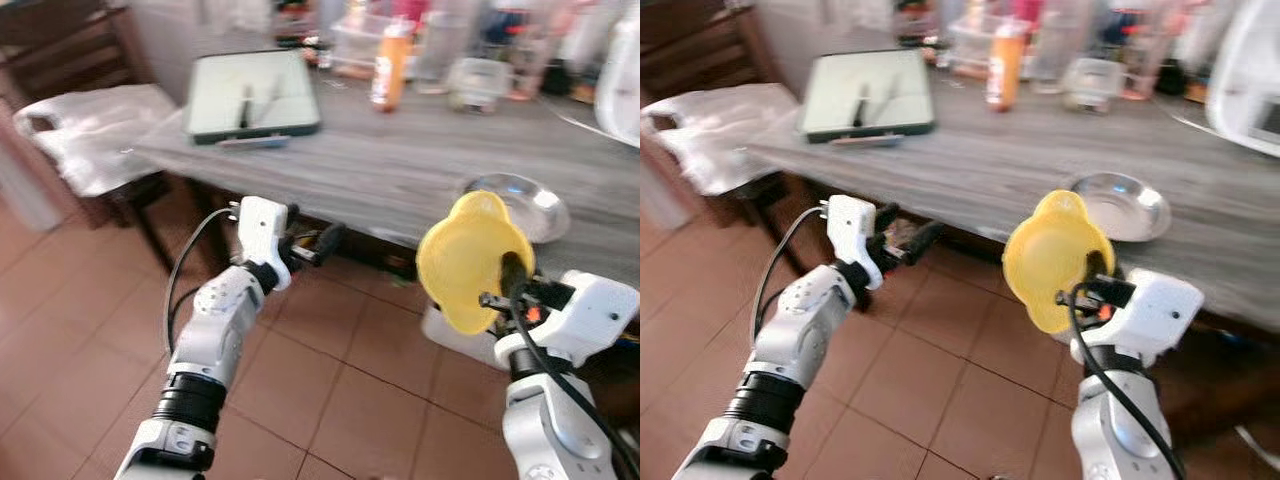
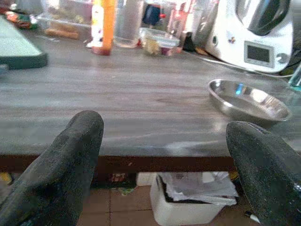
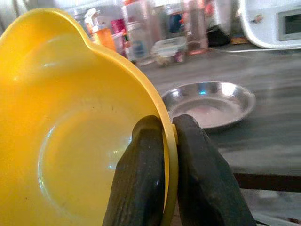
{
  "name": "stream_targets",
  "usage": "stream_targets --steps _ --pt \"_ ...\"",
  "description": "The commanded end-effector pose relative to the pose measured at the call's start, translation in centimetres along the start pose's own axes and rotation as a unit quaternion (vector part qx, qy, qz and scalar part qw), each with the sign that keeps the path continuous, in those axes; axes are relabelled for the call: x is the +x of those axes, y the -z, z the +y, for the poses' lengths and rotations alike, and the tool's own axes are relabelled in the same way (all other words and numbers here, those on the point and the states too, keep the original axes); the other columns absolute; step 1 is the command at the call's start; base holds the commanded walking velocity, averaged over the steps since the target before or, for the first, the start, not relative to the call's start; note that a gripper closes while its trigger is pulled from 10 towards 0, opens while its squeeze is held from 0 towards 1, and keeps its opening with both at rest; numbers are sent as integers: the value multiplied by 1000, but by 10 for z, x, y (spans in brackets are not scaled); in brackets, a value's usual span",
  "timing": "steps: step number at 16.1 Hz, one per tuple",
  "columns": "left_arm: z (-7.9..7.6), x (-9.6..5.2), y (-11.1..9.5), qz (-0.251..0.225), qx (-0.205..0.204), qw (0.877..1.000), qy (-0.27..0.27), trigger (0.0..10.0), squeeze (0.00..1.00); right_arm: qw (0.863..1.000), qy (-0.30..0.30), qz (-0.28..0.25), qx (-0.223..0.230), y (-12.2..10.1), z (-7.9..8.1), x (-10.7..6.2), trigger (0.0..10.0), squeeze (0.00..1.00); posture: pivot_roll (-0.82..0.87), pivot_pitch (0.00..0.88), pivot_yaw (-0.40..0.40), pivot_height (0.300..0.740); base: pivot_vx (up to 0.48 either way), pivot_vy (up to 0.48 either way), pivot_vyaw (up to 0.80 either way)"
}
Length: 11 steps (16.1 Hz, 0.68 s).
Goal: Setting the table
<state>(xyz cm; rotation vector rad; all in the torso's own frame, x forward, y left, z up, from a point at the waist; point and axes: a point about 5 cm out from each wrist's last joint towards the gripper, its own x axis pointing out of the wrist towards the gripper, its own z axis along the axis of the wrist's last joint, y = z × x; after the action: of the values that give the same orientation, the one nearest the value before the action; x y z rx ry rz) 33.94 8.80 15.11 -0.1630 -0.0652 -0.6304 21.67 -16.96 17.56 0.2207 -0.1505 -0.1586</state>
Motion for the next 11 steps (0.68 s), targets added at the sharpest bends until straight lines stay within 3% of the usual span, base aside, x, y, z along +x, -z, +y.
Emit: stream_targets --steps 1,3,5,6,7,8,9,10,11 --pt "-4 2 -5 -10 7 1000 7 10000 0 1000 4 -11 -2 -5 -1 -1 0 0 3 122 10 740 0 0 -656" --pt "-5 2 -6 -12 5 1000 8 10000 0 1000 5 -12 -2 -5 -2 -1 0 0 3 122 11 740 0 0 -603" --pt "-9 2 -6 -14 0 1000 13 10000 0 1000 6 -13 -3 -6 -1 -1 196 0 4 124 14 740 0 0 0" --pt "-10 2 -6 -14 0 1000 15 10000 0 1000 6 -14 -3 -6 -1 -1 1882 0 4 124 15 740 0 0 0" --pt "-11 2 -6 -14 0 1000 17 10000 0 1000 5 -14 -3 -6 -1 -1 1882 0 4 124 15 740 0 0 0" --pt "-12 2 -6 -14 1 1000 20 10000 0 1000 4 -15 -6 -6 0 0 6275 0 5 124 17 740 0 -435 0" --pt "-12 2 -6 -14 1 1000 21 10000 0 1000 3 -15 -6 -6 0 0 8863 0 5 123 17 740 0 -472 0" --pt "-12 2 -6 -14 1 1000 20 10000 0 1000 2 -15 -6 -6 0 0 10000 0 4 122 17 740 0 -480 0" --pt "-12 3 -6 -15 1 1000 20 10000 0 1000 0 -15 -7 -6 1 0 10000 0 3 121 16 740 0 -480 0"
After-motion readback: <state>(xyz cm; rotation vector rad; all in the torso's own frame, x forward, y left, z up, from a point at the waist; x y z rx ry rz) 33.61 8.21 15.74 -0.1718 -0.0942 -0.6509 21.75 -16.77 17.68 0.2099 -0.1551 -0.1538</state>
